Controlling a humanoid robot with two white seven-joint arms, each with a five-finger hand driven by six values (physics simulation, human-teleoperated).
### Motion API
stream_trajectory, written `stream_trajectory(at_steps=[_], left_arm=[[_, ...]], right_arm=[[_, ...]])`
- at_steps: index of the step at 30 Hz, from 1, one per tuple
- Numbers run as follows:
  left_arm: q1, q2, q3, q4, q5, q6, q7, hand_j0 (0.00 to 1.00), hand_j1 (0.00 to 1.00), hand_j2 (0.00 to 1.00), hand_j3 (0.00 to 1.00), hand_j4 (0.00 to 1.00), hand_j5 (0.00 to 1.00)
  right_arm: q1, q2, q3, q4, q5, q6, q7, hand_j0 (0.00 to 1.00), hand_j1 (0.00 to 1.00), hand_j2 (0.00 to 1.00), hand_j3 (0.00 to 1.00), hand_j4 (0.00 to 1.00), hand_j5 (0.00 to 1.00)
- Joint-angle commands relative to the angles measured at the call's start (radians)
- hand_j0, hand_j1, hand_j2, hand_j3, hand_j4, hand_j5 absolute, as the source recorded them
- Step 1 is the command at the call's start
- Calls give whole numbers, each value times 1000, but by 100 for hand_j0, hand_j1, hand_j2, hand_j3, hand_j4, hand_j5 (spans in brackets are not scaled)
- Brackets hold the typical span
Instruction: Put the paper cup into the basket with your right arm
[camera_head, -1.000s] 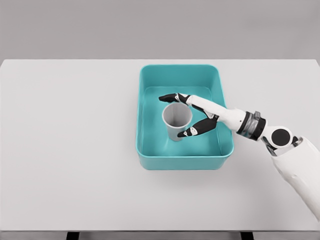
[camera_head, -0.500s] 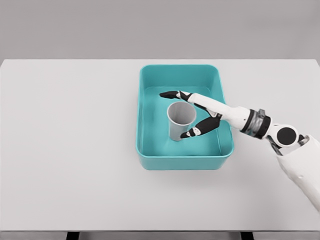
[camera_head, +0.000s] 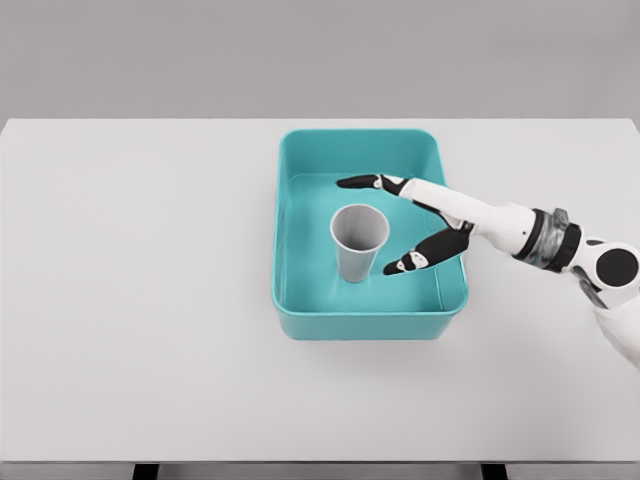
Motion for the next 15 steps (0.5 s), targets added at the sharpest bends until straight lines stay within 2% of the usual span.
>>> stream_trajectory(at_steps=[1,4,6,9,12,15], left_arm=[[0,0,0,0,0,0,0,100,100,100,100,100,100],[0,0,0,0,0,1,0,100,100,100,100,100,100],[0,0,0,0,0,0,0,100,100,100,100,100,100],[0,0,1,0,0,1,0,100,100,100,100,100,100],[0,0,0,0,0,0,0,100,100,100,100,100,100],[0,0,0,0,0,1,0,100,100,100,100,100,100]], right_arm=[[0,-65,-9,-53,-57,2,0,99,99,99,99,99,99],[11,-112,-49,-119,-89,0,0,99,99,99,99,99,99],[55,-157,-106,-156,-124,-1,0,100,100,100,100,100,100],[126,-178,-186,-208,-126,-1,0,100,100,100,100,100,100],[199,-204,-267,-211,-126,-10,0,100,100,100,100,100,100],[206,-207,-272,-211,-126,-10,0,100,100,100,100,100,100]])
